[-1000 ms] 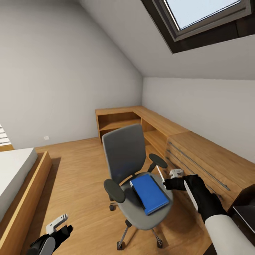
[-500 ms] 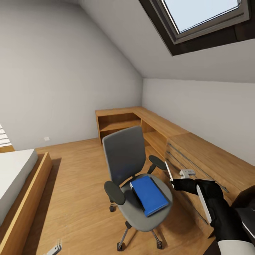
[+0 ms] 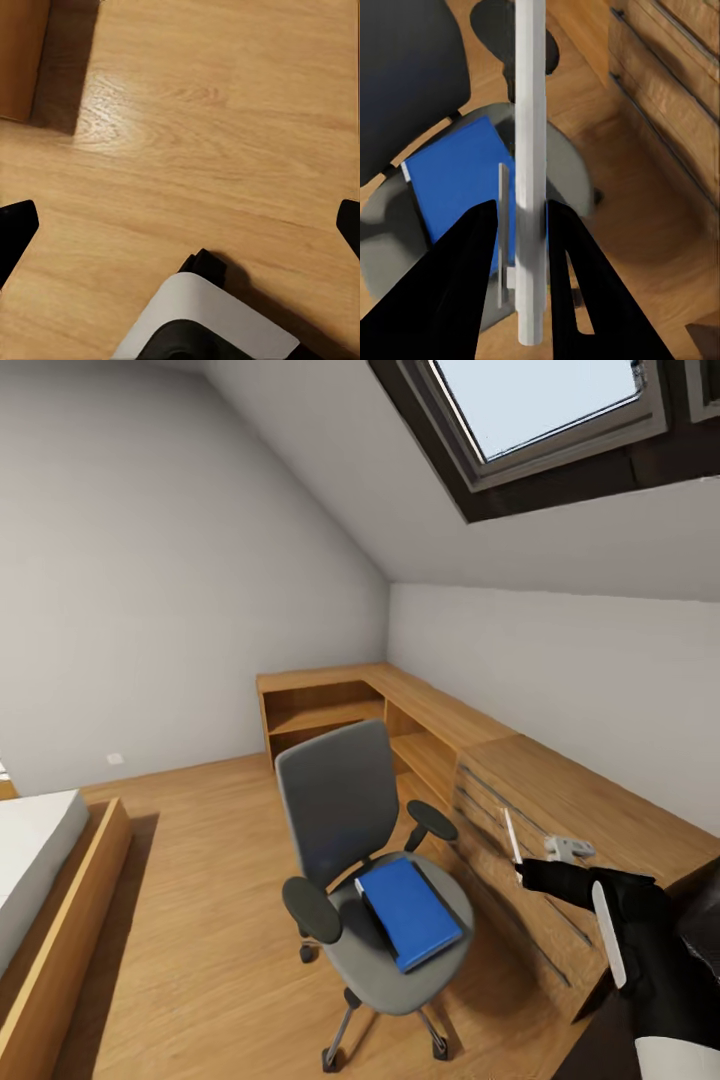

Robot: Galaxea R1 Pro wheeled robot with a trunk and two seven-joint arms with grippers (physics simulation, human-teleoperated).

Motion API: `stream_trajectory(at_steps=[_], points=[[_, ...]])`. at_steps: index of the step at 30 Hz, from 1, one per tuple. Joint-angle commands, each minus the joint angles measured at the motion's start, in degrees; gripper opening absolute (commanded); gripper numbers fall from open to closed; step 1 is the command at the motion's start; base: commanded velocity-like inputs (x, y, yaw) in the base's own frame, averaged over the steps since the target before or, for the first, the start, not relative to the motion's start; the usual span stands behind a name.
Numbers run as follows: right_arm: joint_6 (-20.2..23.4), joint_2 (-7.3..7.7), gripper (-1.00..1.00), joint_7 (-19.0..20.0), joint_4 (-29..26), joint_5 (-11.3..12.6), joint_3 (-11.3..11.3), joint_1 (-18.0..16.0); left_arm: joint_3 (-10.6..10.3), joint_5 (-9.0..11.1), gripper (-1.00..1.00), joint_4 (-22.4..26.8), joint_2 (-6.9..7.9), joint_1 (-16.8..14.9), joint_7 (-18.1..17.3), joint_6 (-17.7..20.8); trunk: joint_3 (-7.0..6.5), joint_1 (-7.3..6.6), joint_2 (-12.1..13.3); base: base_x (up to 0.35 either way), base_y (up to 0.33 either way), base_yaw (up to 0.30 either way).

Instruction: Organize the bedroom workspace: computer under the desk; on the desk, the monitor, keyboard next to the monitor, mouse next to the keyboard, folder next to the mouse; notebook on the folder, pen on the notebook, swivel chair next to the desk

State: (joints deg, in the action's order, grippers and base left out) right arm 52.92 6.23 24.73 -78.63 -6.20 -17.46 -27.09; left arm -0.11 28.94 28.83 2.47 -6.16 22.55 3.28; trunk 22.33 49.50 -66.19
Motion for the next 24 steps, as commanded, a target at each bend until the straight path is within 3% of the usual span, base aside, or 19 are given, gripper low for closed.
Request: stream_trajectory(at_steps=[1,8,11,17,24], points=[[0.2,-0.04,-1.00,0.5,0.0,-0.5,-0.9,-0.1,-0.2,0.1,1.00,-0.3,0.00,0.0,0.2,0.0,0.05,0.00,0.0,0.000,0.000,-0.252],[-0.1,-0.15,-1.00,-0.2,0.3,-0.6,-6.3,-0.1,-0.6,0.1,1.00,-1.5,-0.08,0.0,0.2,-4.0,-0.10,0.00,0.0,0.000,0.000,-0.270],[-0.2,-0.21,-1.00,-2.1,0.4,-0.6,-7.2,-0.1,-0.8,0.1,1.00,-2.5,-0.10,0.0,0.2,-5.7,-0.17,0.00,0.0,0.000,0.000,-0.278],[-0.3,-0.19,-1.00,-4.6,0.7,-0.6,-8.2,-0.1,-0.8,0.1,1.00,-3.2,-0.18,0.0,0.2,-6.5,-0.33,0.00,0.0,0.000,0.000,-0.279],[-1.0,-0.09,-1.00,-5.1,2.3,-0.6,-13.4,-0.1,-0.6,0.2,1.00,-3.3,-0.10,0.0,0.3,-6.7,-0.54,0.00,0.0,0.000,0.000,-0.280]])
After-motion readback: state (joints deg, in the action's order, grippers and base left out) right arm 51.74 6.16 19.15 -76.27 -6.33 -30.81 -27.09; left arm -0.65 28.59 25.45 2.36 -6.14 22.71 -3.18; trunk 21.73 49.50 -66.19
